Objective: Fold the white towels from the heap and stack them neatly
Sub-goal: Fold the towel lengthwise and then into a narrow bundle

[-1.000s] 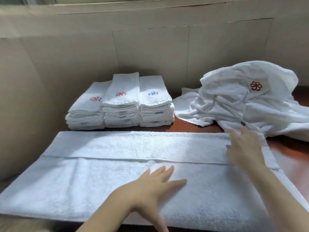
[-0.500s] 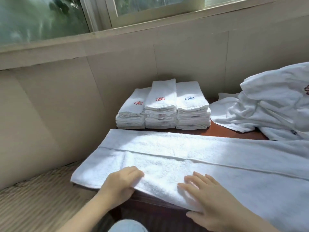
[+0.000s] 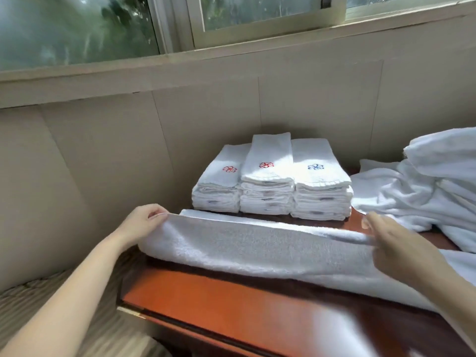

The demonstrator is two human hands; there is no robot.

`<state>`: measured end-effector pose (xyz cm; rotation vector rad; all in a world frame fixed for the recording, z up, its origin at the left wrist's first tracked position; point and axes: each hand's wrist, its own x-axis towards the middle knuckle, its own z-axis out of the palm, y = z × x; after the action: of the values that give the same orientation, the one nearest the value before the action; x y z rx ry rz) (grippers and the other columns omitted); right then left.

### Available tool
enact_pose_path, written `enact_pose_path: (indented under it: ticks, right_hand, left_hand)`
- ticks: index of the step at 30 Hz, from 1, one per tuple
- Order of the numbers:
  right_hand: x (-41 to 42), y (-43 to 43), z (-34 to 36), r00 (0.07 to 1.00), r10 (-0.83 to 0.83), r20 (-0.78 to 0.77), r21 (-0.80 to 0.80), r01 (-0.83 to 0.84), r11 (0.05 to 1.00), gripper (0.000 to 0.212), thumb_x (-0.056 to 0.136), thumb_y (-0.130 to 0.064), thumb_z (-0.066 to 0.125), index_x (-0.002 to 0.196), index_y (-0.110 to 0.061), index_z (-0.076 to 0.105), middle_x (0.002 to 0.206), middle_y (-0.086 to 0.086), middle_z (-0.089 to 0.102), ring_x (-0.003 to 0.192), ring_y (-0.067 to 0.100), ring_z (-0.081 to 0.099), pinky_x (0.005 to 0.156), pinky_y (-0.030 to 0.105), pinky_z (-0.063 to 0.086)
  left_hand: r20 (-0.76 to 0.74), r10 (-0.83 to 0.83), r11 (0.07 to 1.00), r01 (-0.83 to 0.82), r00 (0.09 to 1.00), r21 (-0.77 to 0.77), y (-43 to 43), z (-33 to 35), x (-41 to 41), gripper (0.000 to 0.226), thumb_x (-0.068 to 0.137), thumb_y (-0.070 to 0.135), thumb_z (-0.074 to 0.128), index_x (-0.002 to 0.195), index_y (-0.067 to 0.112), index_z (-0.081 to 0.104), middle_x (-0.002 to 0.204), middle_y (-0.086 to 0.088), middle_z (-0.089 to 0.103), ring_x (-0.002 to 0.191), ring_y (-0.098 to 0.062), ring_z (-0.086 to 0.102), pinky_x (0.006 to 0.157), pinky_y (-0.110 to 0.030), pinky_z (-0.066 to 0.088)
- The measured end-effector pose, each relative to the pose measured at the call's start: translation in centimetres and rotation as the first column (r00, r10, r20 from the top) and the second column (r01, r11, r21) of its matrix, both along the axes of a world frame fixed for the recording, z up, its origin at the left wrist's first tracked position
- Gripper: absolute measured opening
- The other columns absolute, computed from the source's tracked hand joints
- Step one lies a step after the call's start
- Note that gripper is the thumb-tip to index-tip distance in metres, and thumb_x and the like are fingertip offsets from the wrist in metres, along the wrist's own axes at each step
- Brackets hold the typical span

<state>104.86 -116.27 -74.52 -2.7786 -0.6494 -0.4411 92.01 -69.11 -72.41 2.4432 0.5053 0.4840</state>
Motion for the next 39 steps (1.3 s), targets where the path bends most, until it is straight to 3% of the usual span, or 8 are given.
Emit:
enact_pose_path:
  ticks: [5, 10, 19, 24, 29, 31, 35, 39]
  right_hand:
    - [7.4, 0.1, -1.9, 0.985, -0.056, -0.162, -0.342, -0.003, 0.940, 0.012, 0.087, -0.019, 0.045, 0.090, -0.020, 0.034, 0.100, 0.000, 0.054, 0.103, 0.020, 0.055, 0.072, 0.028, 0.038]
    - [10.9, -0.3, -2.9, 0.997, -0.028, -0.075, -0.457, -0.009, 0.890, 0.031, 0.090, -0.027, 0.042, 0.067, -0.027, 0.021, 0.069, -0.014, 0.032, 0.080, 0.010, 0.039, 0.060, 0.021, 0.022]
    - [12.4, 0.1, -3.4, 0.969, -0.136, -0.208, -0.512, 0.011, 0.859, 0.020, 0.084, -0.018, 0.039, 0.068, -0.029, 0.034, 0.076, -0.011, 0.045, 0.084, 0.012, 0.048, 0.061, 0.019, 0.039]
    - [10.1, 1.5, -4.9, 0.981, -0.151, -0.118, -0.528, 0.067, 0.847, 0.011, 0.086, -0.022, 0.036, 0.078, -0.025, 0.029, 0.101, -0.011, 0.056, 0.099, 0.015, 0.058, 0.066, 0.027, 0.040]
    - [9.0, 1.4, -4.8, 0.983, -0.156, -0.094, -0.502, 0.089, 0.860, 0.006, 0.087, -0.020, 0.033, 0.087, -0.025, 0.031, 0.106, -0.008, 0.057, 0.102, 0.015, 0.059, 0.067, 0.027, 0.040]
    - [8.8, 1.2, -4.8, 0.985, -0.151, -0.084, -0.497, 0.090, 0.863, 0.006, 0.087, -0.020, 0.033, 0.088, -0.025, 0.032, 0.106, -0.009, 0.057, 0.102, 0.014, 0.058, 0.066, 0.026, 0.039]
    - [7.9, 1.7, -5.0, 0.984, -0.175, -0.029, -0.478, 0.140, 0.867, 0.004, 0.088, -0.021, 0.035, 0.088, -0.024, 0.034, 0.102, -0.009, 0.059, 0.099, 0.014, 0.061, 0.064, 0.026, 0.040]
    - [7.1, 3.7, -4.4, 0.983, -0.181, 0.022, -0.293, 0.180, 0.939, 0.008, 0.091, -0.020, 0.037, 0.088, -0.021, 0.029, 0.088, -0.005, 0.053, 0.093, 0.019, 0.063, 0.064, 0.029, 0.044]
  left_hand:
    - [-0.052, 0.075, 0.996, -0.078, 0.996, -0.054, 0.2, -2.8, 7.2, 0.011, 0.086, 0.021, 0.061, 0.077, 0.021, 0.067, 0.084, 0.005, 0.066, 0.084, -0.014, 0.060, 0.065, -0.025, 0.044]
    - [-0.210, 0.231, 0.962, -0.190, 0.950, 0.196, 0.8, -5.1, 11.1, 0.011, 0.089, 0.036, 0.054, 0.082, 0.030, 0.060, 0.092, 0.011, 0.062, 0.089, -0.017, 0.056, 0.070, -0.030, 0.040]
    - [-0.183, 0.341, 0.848, -0.218, 0.922, 0.482, -0.5, -6.1, 13.6, 0.032, 0.098, 0.040, 0.043, 0.110, 0.012, 0.049, 0.115, -0.009, 0.059, 0.105, -0.035, 0.057, 0.079, -0.037, 0.042]
    - [-0.243, 0.399, 0.910, -0.348, 0.884, 0.227, 1.0, -5.7, 13.0, 0.042, 0.086, 0.053, 0.054, 0.098, 0.014, 0.056, 0.103, -0.002, 0.057, 0.101, -0.030, 0.056, 0.076, -0.032, 0.040]
    - [-0.233, 0.359, 0.899, -0.402, 0.904, -0.175, 3.1, -5.8, 10.6, 0.044, 0.092, 0.032, 0.058, 0.055, 0.011, 0.046, 0.058, -0.002, 0.046, 0.055, -0.021, 0.042, 0.054, -0.027, 0.030]
    - [-0.268, 0.296, 0.891, -0.366, 0.917, -0.269, 3.6, -5.7, 9.2, 0.039, 0.086, 0.020, 0.066, 0.054, 0.013, 0.046, 0.053, 0.001, 0.042, 0.049, -0.017, 0.038, 0.049, -0.025, 0.028]
    - [-0.180, 0.215, 0.925, -0.259, 0.960, -0.279, 3.6, -5.4, 7.6, 0.014, 0.088, 0.020, 0.061, 0.078, 0.010, 0.058, 0.073, 0.000, 0.058, 0.061, -0.013, 0.051, 0.055, -0.025, 0.038]
    - [-0.120, 0.177, 0.957, -0.199, 0.977, -0.213, 2.8, -5.1, 7.6, 0.033, 0.096, 0.032, 0.048, 0.069, 0.013, 0.048, 0.065, 0.004, 0.046, 0.058, -0.013, 0.039, 0.054, -0.026, 0.032]
